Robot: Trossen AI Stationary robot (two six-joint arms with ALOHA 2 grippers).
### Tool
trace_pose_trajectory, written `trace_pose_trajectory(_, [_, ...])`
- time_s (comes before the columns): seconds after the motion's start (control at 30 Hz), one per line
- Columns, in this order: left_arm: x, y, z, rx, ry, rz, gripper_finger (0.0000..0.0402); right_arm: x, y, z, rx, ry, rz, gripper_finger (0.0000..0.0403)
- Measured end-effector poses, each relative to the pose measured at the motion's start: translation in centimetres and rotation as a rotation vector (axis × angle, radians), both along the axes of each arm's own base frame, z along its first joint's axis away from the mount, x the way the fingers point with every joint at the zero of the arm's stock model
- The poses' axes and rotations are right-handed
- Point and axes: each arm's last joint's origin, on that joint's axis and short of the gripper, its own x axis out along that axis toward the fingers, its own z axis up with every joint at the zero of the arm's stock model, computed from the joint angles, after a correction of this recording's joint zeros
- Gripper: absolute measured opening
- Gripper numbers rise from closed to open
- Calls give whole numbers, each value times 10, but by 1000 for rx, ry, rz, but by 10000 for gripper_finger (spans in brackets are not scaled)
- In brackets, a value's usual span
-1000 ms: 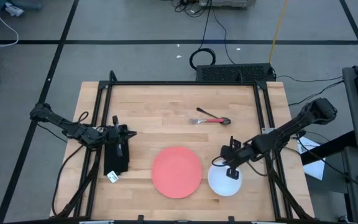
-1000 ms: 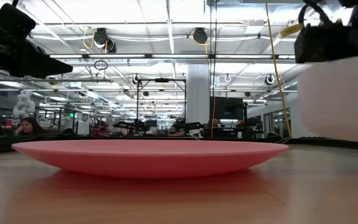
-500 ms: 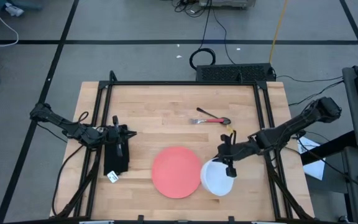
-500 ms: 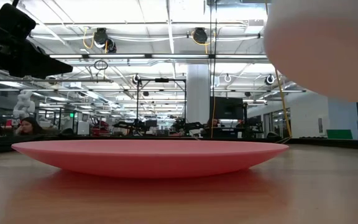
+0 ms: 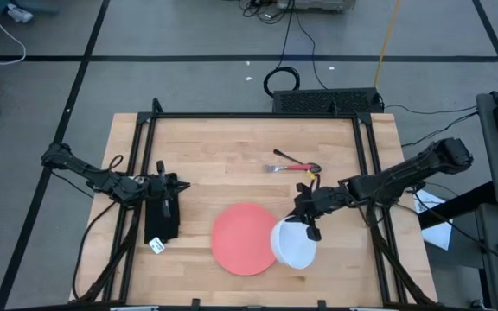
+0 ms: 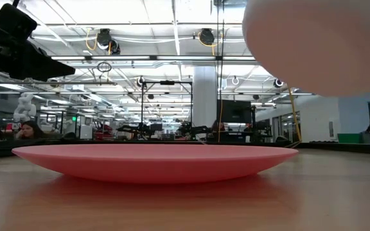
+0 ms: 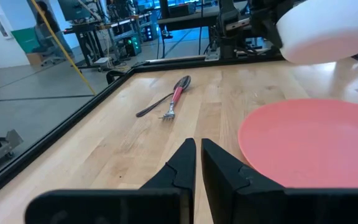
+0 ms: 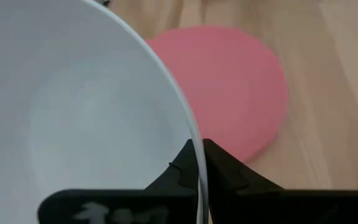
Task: Set table place
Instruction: Put the white bowl on the pink plate
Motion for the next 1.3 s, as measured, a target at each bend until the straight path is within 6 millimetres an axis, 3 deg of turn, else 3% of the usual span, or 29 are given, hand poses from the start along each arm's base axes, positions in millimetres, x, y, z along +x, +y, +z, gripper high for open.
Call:
trace_pose_trajectory(0.33, [0, 0, 0, 0, 0, 1, 31, 53, 1, 14, -46, 51, 68, 0])
trace_pose_trajectory(0.67, [0, 0, 0, 0, 1, 0, 31, 104, -12, 17, -75, 271, 89, 0])
trace_pose_trajectory(1.3, [0, 0, 0, 1, 2, 1, 31, 161, -31, 1, -24, 330, 190, 0])
